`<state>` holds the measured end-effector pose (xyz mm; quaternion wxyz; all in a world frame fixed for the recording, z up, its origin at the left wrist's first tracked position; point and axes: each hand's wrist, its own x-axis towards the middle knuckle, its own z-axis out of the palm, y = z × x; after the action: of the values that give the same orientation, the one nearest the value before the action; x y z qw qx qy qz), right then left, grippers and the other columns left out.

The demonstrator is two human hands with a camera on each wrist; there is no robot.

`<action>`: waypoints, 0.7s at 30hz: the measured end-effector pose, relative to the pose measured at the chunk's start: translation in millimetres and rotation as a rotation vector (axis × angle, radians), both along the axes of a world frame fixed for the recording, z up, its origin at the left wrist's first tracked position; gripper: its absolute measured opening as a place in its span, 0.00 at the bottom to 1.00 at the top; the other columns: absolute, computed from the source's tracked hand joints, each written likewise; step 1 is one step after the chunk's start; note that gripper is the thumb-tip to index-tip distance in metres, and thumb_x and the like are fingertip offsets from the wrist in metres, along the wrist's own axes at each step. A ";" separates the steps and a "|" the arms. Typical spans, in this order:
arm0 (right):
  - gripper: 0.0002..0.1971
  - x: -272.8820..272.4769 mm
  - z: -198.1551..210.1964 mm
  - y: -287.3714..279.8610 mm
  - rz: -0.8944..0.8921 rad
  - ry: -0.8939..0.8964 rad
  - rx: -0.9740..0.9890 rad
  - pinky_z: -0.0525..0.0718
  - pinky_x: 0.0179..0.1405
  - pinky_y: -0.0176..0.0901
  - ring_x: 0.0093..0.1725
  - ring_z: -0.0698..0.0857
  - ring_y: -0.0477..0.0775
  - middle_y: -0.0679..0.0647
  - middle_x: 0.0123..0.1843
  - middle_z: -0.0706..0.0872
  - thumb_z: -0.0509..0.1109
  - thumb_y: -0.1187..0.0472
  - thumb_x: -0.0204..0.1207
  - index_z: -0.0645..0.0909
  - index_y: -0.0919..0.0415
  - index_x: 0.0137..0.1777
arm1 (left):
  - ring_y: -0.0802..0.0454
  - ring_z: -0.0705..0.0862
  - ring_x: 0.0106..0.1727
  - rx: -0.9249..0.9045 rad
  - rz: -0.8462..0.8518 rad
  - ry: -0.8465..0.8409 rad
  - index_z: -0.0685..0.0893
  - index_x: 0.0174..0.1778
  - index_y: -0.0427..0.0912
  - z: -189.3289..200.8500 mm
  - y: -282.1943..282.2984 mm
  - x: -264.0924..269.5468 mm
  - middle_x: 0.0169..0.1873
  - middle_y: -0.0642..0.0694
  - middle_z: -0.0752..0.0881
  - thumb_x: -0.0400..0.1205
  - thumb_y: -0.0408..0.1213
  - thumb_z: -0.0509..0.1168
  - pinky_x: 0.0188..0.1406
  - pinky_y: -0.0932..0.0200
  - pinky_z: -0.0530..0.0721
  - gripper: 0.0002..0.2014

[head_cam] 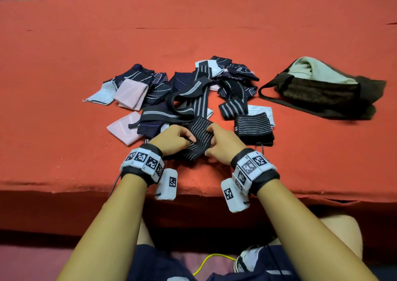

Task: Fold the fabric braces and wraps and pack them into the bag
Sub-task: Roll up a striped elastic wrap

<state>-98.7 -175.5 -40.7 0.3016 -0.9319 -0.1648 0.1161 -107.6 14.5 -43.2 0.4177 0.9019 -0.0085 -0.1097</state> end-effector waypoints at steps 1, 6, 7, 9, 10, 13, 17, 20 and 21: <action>0.32 -1.0 -1.9 -3.0 -0.017 -0.041 0.034 0.86 0.55 0.54 0.52 0.88 0.59 0.54 0.52 0.87 0.77 0.60 0.72 0.70 0.53 0.76 | 0.49 0.83 0.42 -0.032 -0.015 -0.006 0.88 0.44 0.47 -1.4 -2.4 -0.5 0.46 0.36 0.90 0.74 0.27 0.64 0.50 0.48 0.84 0.11; 0.29 -8.7 -12.0 -13.4 -0.081 -0.187 0.121 0.81 0.62 0.53 0.60 0.85 0.60 0.53 0.57 0.89 0.74 0.63 0.72 0.73 0.49 0.74 | 0.49 0.85 0.47 -0.113 -0.065 -0.057 0.86 0.48 0.46 -11.8 -20.3 -6.1 0.48 0.44 0.89 0.71 0.42 0.67 0.56 0.52 0.82 0.11; 0.29 -9.1 -12.5 -14.9 -0.096 -0.200 0.131 0.81 0.62 0.53 0.60 0.85 0.61 0.53 0.56 0.89 0.73 0.63 0.71 0.74 0.50 0.73 | 0.51 0.85 0.48 -0.121 -0.076 -0.068 0.86 0.49 0.46 -13.7 -22.8 -5.9 0.49 0.46 0.88 0.70 0.45 0.68 0.58 0.54 0.82 0.14; 0.28 -8.8 -12.0 -17.7 -0.122 -0.208 0.146 0.81 0.60 0.54 0.59 0.84 0.62 0.53 0.53 0.89 0.72 0.65 0.71 0.75 0.51 0.72 | 0.57 0.84 0.49 -0.125 -0.094 -0.080 0.86 0.51 0.47 -14.1 -27.4 -5.9 0.49 0.50 0.87 0.69 0.51 0.72 0.57 0.59 0.80 0.18; 0.28 -8.4 -11.4 -19.2 -0.130 -0.205 0.153 0.81 0.60 0.54 0.58 0.84 0.62 0.52 0.52 0.88 0.73 0.65 0.70 0.75 0.51 0.71 | 0.59 0.83 0.48 -0.127 -0.107 -0.080 0.85 0.51 0.48 -13.8 -29.3 -6.3 0.48 0.52 0.87 0.69 0.53 0.74 0.55 0.61 0.80 0.19; 0.27 -7.5 -10.5 -20.2 -0.124 -0.215 0.148 0.81 0.59 0.53 0.57 0.84 0.60 0.47 0.46 0.85 0.76 0.63 0.71 0.77 0.52 0.70 | 0.59 0.84 0.49 -0.112 -0.158 -0.093 0.86 0.51 0.49 -15.7 -30.9 -6.1 0.50 0.52 0.86 0.66 0.53 0.77 0.52 0.65 0.78 0.21; 0.22 -7.0 -8.9 -21.7 -0.119 -0.228 0.152 0.80 0.56 0.50 0.55 0.83 0.60 0.45 0.43 0.82 0.76 0.60 0.73 0.77 0.51 0.67 | 0.52 0.86 0.53 -0.066 -0.117 -0.183 0.89 0.48 0.51 -18.8 -29.4 -4.1 0.51 0.46 0.88 0.72 0.41 0.72 0.59 0.57 0.81 0.10; 0.22 -7.7 -8.4 -24.4 -0.141 -0.232 0.196 0.82 0.54 0.51 0.50 0.84 0.59 0.47 0.44 0.83 0.73 0.60 0.74 0.75 0.48 0.67 | 0.54 0.87 0.46 -0.154 -0.056 -0.169 0.91 0.48 0.44 -15.5 -29.1 -6.5 0.44 0.48 0.91 0.78 0.34 0.67 0.54 0.56 0.84 0.08; 0.22 -7.8 -8.1 -25.7 -0.153 -0.236 0.210 0.82 0.53 0.51 0.48 0.84 0.58 0.46 0.43 0.82 0.72 0.61 0.74 0.74 0.48 0.68 | 0.54 0.88 0.46 -0.188 -0.044 -0.158 0.91 0.49 0.42 -14.3 -29.0 -8.2 0.44 0.46 0.92 0.80 0.32 0.67 0.54 0.57 0.85 0.08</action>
<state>-106.5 -201.3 -48.8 0.3838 -0.9122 -0.1390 -0.0352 -115.8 -14.5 -57.5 0.4960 0.8642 -0.0715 -0.0459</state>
